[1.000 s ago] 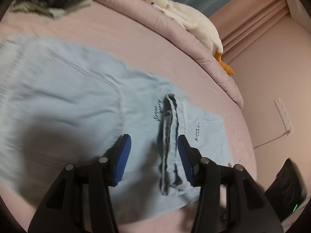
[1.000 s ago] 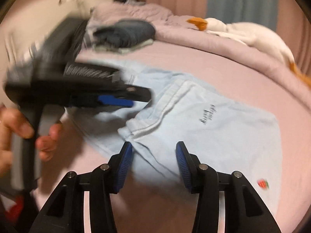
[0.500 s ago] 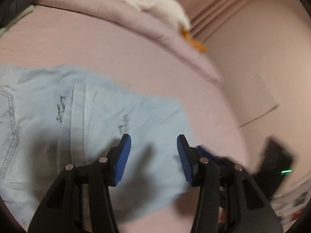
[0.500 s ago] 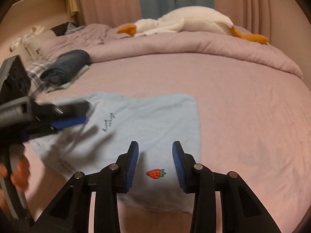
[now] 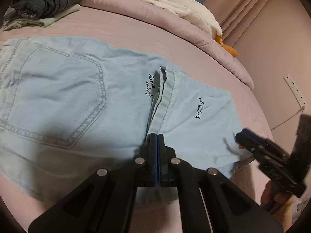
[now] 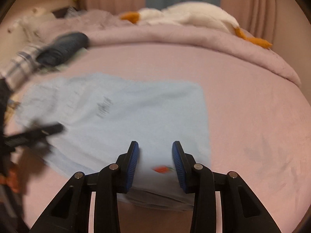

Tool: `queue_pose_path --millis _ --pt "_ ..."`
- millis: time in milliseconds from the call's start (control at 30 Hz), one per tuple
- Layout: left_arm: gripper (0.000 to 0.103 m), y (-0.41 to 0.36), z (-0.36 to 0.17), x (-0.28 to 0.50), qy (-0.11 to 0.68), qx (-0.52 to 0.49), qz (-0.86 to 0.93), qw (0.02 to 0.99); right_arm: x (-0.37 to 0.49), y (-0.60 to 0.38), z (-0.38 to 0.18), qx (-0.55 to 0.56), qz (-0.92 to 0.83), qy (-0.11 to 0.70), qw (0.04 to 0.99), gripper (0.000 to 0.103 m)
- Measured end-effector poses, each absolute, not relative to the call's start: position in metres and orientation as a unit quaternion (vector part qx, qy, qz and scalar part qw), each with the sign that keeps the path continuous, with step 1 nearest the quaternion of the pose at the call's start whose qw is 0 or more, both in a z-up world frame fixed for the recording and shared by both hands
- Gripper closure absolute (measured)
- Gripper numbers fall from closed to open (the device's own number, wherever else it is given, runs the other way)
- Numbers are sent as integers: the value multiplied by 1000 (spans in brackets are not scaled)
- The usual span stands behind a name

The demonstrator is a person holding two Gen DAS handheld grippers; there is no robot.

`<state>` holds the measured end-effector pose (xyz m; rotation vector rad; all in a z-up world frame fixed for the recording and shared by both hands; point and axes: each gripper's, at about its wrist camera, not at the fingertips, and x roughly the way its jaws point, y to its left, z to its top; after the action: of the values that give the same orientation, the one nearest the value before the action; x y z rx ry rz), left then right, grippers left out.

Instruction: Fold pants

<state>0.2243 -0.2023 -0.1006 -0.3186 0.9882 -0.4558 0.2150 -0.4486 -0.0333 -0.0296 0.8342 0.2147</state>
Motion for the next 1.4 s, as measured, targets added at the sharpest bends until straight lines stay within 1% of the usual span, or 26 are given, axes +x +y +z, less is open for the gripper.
queue_pose_path --millis 133,200,267,300,367,433,500,633,767,867,967,1133,1200,1233,1300,1400 --pt "99 -194 -104 220 471 -179 -224 834 230 -415 -18 -17 178 395 901 64" --pt "99 -194 -104 218 469 -182 -227 834 245 -395 -14 -15 213 394 894 69" --pt "99 -193 -103 215 468 -183 -229 834 263 -374 -17 -24 234 399 886 79" --pt "99 -194 -103 215 468 -182 -230 834 271 -366 -22 -32 236 407 882 80" --pt "99 -193 -104 211 468 -180 -232 834 291 -348 -37 -46 232 432 870 90" --pt "99 -193 -104 211 466 -174 -234 835 312 -336 -54 -59 222 458 859 92" --pt "99 -191 -106 206 462 -171 -237 837 329 -332 -61 -48 218 471 854 95" --pt "99 -191 -107 209 464 -180 -238 834 348 -340 -60 16 201 499 843 96" --pt "99 -194 -106 210 465 -172 -238 835 331 -352 -51 26 204 480 853 97" --pt "99 -195 -105 214 467 -171 -236 835 308 -374 -38 4 179 453 873 97" --pt "99 -197 -105 216 465 -167 -233 837 276 -412 -34 -27 123 446 886 97" --pt "99 -199 -104 217 465 -161 -233 839 207 -465 -57 -63 73 462 881 97" --pt "99 -200 -104 218 464 -157 -232 840 176 -473 -59 -79 79 430 896 97" --pt "99 -200 -104 218 465 -155 -232 840 167 -473 -57 -90 75 423 898 97" --pt "99 -200 -105 218 465 -153 -232 841 162 -475 -55 -101 72 436 891 97" --pt "99 -200 -105 219 463 -155 -235 840 165 -485 -45 -71 76 453 885 97"
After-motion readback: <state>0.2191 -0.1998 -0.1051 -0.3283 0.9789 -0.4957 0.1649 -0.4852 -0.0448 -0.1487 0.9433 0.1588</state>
